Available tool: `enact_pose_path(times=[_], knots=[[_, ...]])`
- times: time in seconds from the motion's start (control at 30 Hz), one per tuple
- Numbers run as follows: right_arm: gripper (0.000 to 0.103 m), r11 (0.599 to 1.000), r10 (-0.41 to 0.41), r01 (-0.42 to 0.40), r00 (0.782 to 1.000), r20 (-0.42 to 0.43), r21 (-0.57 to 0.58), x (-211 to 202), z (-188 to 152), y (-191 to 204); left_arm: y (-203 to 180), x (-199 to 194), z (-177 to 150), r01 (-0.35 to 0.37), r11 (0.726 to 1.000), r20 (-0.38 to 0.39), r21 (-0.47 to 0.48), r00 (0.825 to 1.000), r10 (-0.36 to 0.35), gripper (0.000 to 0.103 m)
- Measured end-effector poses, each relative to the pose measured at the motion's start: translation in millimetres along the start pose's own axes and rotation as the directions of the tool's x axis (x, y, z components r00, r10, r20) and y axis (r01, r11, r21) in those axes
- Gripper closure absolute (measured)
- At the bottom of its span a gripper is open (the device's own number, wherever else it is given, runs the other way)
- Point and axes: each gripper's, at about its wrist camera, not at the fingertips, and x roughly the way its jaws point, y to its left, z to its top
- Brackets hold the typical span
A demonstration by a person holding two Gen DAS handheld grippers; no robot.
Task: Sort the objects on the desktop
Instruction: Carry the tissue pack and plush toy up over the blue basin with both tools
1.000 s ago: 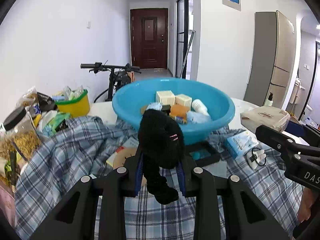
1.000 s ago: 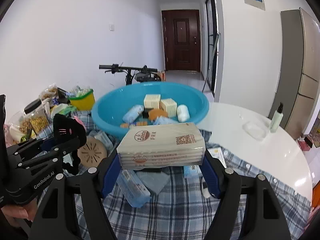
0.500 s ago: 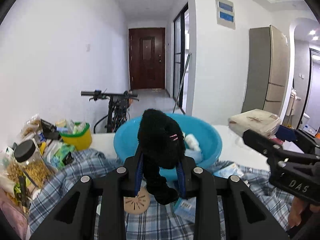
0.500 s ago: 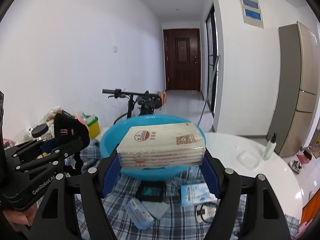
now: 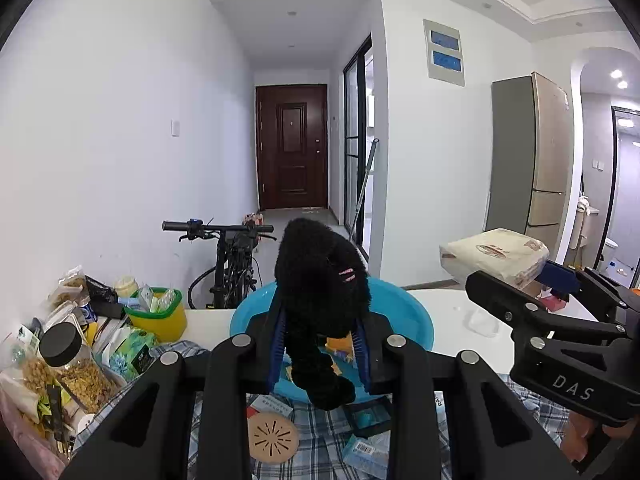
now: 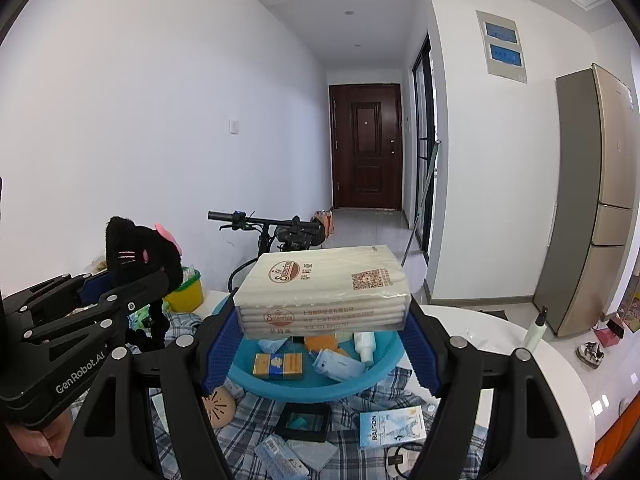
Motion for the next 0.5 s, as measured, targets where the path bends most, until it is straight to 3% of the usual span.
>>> enact_pose_path(times=[0.5], knots=[[0.031, 1.0, 0.003, -0.003, 0.999, -0.038, -0.007, 47.6, 5.7, -3.3, 14.9, 54.2, -0.8, 0.005, 1.0, -0.034, -0.025, 0.999, -0.006, 0.073]])
